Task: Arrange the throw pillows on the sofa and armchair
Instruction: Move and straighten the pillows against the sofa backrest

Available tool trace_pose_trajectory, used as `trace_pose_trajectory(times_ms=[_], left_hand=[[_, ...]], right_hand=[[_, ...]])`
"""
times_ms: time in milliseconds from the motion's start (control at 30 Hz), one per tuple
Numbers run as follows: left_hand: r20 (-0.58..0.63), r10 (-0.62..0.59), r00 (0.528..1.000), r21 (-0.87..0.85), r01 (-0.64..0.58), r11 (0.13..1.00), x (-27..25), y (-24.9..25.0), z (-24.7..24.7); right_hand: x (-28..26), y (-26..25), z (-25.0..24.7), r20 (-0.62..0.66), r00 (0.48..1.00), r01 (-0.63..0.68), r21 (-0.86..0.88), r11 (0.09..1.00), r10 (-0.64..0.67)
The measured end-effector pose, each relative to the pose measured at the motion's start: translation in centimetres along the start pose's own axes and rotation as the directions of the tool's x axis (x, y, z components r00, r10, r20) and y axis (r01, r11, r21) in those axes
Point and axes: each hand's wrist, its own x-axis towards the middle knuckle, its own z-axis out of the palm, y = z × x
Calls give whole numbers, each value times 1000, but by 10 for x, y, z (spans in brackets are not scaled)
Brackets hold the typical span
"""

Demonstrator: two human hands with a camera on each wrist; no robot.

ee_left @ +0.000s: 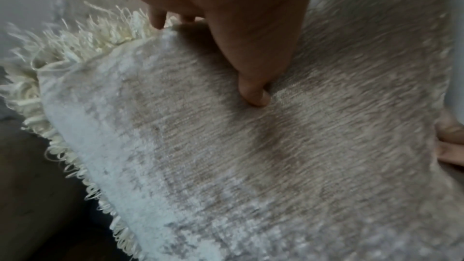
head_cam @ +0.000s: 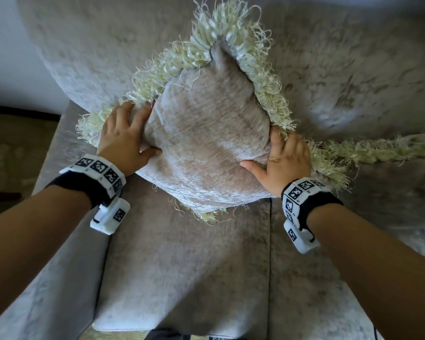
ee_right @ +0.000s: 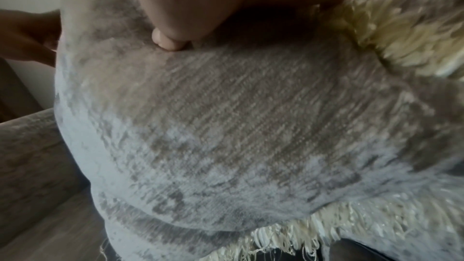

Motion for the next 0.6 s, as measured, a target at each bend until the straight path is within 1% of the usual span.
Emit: trace_pose_trajectory(times_ms=[133,200,300,400,467,533,600], left_hand=[[53,-51,997,99,45,994,-14,14,-30],[76,-85,993,148,73,986,-22,20,-43],[126,-150,981,168,128,977,-38,29,-60],[274,-200,941,124,172,977,-52,35,-73],[352,-189,917,70,175,982,-59,37,-81],[402,-177,898,18,186,982,-66,38,-93],[428,-166,888,-31,198,980,-75,40,-108]], right_hand=[[-13,-2,-31,114,993,-11,-76,997,19],[-21,-4,-49,123,992,-1,-77,997,10],[-31,-10,-79,133,991,-17,-54,998,24],[-38,-19,-109,206,977,-49,-12,999,50],[-42,-27,-128,253,966,-62,34,998,51],[-46,-36,-148,283,957,-79,66,995,58],[-49,-46,-168,310,949,-86,92,992,54]])
